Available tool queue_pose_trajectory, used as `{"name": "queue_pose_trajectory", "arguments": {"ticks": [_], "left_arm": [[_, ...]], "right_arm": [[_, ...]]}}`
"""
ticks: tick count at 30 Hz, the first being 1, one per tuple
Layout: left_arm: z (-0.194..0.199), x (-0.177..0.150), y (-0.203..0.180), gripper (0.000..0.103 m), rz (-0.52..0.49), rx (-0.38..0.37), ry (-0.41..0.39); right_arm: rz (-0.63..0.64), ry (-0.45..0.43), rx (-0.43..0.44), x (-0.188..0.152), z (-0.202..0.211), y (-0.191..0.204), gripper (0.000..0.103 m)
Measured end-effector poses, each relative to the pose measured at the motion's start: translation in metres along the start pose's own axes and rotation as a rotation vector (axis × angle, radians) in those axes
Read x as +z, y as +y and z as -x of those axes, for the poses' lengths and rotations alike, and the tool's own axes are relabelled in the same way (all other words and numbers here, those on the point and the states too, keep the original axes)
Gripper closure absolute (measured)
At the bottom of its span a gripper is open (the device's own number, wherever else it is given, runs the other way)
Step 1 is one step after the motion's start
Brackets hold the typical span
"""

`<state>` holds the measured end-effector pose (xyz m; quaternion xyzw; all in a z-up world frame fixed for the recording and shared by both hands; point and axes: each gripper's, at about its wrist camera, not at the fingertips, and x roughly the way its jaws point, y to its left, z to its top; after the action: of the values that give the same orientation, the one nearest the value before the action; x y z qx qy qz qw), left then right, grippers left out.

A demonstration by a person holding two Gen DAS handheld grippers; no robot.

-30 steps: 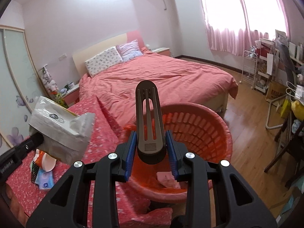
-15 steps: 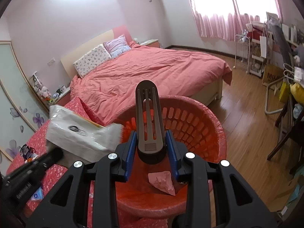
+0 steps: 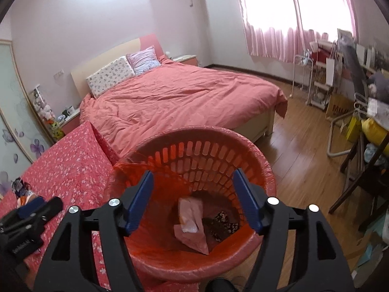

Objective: Collect trash
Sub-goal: 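Carry the bag and comb to the orange basket and release both, then return to the bed and grasp the blue tissue pack with the right gripper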

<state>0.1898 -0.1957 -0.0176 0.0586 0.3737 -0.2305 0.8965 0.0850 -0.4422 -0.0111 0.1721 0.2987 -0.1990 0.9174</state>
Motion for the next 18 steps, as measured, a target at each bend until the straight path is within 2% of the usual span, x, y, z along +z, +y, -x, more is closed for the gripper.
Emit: {"name": "queue_pose_trajectory", "arguments": {"ticks": [4,9,18], "left_arm": [[0.027,-0.009,0.021,0.015,0.001,0.078,-0.048],[0.058,-0.030,0.069,0.007,0.068,0.145,-0.062],[0.107,-0.074,0.174,0.004,0.226,0.372,-0.063]], "right_arm": [[0.046,-0.001,0.015,-0.005,0.012,0.018,0.032],[0.094,0.017,0.076,-0.014,0.020,0.045,0.032],[0.227,0.065,0.219,-0.044,0.035,0.126,0.032]]}}
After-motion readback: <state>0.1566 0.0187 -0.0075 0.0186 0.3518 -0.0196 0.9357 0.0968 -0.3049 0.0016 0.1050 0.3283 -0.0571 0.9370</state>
